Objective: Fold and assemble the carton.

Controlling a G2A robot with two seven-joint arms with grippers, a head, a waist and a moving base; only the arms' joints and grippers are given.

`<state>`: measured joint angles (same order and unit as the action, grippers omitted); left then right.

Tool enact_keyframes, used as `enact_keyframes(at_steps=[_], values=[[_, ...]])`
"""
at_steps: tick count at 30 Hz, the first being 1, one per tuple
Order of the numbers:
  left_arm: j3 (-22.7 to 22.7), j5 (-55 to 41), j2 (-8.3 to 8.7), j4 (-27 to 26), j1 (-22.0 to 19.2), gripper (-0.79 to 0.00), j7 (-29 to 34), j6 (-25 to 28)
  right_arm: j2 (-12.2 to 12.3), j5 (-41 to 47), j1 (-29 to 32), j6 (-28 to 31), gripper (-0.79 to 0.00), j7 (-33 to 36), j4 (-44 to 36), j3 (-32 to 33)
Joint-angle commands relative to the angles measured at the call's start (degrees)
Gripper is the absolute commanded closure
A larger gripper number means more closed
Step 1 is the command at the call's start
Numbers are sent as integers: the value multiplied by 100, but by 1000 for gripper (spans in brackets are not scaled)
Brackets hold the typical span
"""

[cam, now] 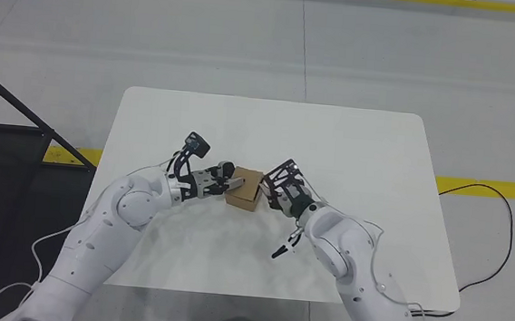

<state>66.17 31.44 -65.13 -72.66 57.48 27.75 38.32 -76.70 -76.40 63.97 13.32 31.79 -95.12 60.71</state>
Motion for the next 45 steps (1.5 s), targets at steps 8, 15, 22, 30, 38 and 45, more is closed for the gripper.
enact_keyframes(at_steps=[8, 15, 22, 30, 38, 45], values=[[-14, 18, 10, -5, 3, -348, -14, -12, 1, 28, 0, 6, -489, -20, 39, 37], [-32, 28, 15, 11, -10, -345, -16, -24, 14, 55, 54, 12, -499, -65, -4, 110], [-51, 29, 17, 25, -22, -342, -23, -46, 24, 100, 109, 4, -505, -137, -38, 179], [-69, 35, 20, 42, -38, -336, -51, -38, 37, 89, 174, 112, -499, -283, -142, 192], [-90, 40, 23, 69, -60, -336, -59, -27, 44, -85, 106, 316, -536, -117, -70, 77], [-109, 32, 25, 86, -75, -336, -57, -9, 32, -102, 76, 230, -499, -170, -47, 37]])
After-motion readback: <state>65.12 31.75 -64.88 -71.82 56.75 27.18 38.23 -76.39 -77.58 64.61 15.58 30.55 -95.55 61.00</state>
